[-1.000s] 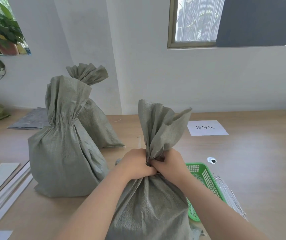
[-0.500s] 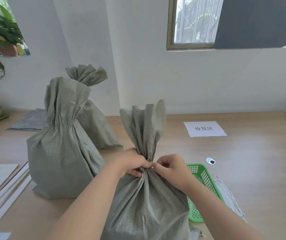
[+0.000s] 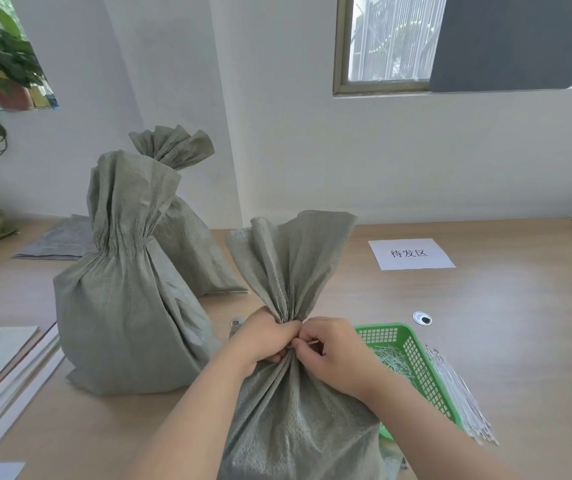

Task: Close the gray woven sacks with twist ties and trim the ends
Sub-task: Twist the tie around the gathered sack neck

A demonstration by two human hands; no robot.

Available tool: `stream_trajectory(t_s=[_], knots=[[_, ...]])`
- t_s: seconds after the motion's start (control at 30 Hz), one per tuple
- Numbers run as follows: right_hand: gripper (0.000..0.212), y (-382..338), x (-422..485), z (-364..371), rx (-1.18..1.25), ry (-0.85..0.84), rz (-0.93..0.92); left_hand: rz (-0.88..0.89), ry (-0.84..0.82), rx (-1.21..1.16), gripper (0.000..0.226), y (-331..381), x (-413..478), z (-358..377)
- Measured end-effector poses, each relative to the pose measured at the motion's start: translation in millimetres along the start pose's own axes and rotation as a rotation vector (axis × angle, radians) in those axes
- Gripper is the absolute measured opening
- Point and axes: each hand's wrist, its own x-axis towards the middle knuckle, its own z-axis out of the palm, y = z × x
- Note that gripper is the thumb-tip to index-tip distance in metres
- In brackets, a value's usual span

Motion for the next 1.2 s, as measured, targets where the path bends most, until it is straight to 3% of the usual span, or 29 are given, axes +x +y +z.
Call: stream_trajectory(t_s=[0.13,0.33,0.47,0.67,0.73,0.83,0.97,1.2], knots=[[0.031,9,1,-2,0.005,-0.050,0.076,-0.093,0.067,-0.225,0.006,-10,0,3],[0.033,17,5,-12,0.049,-0.096,0.195,-0.093,-0.080,-0.583,0.015,-17,3,3],[0.037,14,7,-17,0.108,-0.109,0.245,-0.044,-0.162,-0.579,0.018,-25,1,-4],[0.035,8,6,-23,0.341,-0.146,0.393,0.114,-0.282,-0.348,0.030,-31,3,-6],[0.031,8,5,-25,0.444,-0.154,0.418,0.118,-0.290,-0.389,0.027,-32,4,-4],[0.007,13,4,-29,0.652,-0.140,0.456,0.079,-0.271,-0.503,0.014,-31,4,-1],[0.016,20,4,-28,0.728,-0.144,0.492,0.058,-0.260,-0.590,0.012,-31,4,0],[0.012,21,7,-19,0.751,-0.059,0.513,0.096,-0.264,-0.646,0.008,-25,-2,-2]])
